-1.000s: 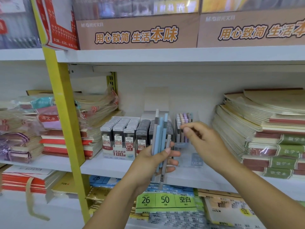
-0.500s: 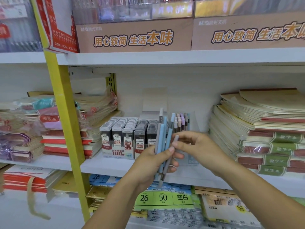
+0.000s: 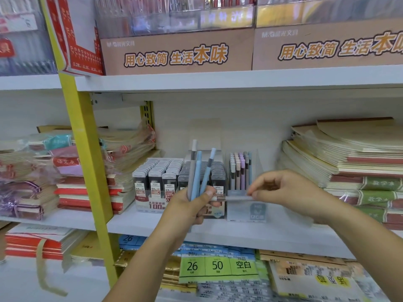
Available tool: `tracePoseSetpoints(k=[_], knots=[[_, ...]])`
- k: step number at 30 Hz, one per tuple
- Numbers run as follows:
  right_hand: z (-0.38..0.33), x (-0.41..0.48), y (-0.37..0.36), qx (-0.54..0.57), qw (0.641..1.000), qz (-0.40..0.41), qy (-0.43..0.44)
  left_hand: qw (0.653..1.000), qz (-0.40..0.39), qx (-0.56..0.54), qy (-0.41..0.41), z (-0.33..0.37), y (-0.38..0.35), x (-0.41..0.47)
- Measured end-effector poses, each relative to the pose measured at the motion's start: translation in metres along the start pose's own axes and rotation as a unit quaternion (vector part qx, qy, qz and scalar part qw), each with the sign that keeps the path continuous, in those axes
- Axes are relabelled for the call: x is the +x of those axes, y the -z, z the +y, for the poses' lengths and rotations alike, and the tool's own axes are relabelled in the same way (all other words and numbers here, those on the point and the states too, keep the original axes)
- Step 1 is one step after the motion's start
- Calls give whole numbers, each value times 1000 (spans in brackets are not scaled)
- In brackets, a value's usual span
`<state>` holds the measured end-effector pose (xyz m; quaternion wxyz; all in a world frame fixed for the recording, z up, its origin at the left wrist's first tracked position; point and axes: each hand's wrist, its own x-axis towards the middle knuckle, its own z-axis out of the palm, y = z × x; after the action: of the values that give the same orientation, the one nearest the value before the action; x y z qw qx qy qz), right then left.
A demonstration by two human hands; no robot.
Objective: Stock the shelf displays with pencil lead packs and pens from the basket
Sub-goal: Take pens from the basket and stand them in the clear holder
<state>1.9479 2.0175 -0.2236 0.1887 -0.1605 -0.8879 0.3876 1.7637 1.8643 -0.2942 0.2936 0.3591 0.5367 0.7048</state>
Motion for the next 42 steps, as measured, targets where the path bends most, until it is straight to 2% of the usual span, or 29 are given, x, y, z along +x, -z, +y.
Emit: tracePoseSetpoints(k=[4, 7, 10, 12, 14, 16, 19, 24, 34, 37, 40, 42], knots=[[-18, 4, -8, -101, 994, -8, 51, 997, 5, 73, -33, 5, -11, 5], [-14, 7, -11, -121, 990, -6, 72, 998, 6, 60, -34, 5, -18, 8], [-3, 11, 6, -11, 992, 100, 78, 999, -8, 44, -29, 2, -21, 10], [3, 21, 19, 85, 975, 182, 91, 999, -8, 49, -21, -2, -23, 11], [4, 32, 24, 128, 956, 233, 122, 998, -6, 57, -12, -7, -25, 13], [5, 43, 22, 102, 947, 264, 153, 998, -5, 66, -6, -12, -26, 15], [12, 57, 16, -2, 943, 297, 153, 997, 0, 74, -4, -16, -29, 18], [30, 72, 5, -93, 942, 287, 147, 997, 6, 78, -8, -22, -28, 21], [45, 74, -6, -118, 953, 246, 133, 998, 16, 61, -6, -27, -26, 25], [47, 75, -6, -183, 940, 254, 136, 998, 13, 57, -3, -27, -26, 24], [49, 77, -7, -296, 905, 260, 160, 999, 11, 52, 2, -25, -25, 23], [48, 76, -7, -315, 902, 255, 148, 999, 5, 42, 10, -22, -24, 20]])
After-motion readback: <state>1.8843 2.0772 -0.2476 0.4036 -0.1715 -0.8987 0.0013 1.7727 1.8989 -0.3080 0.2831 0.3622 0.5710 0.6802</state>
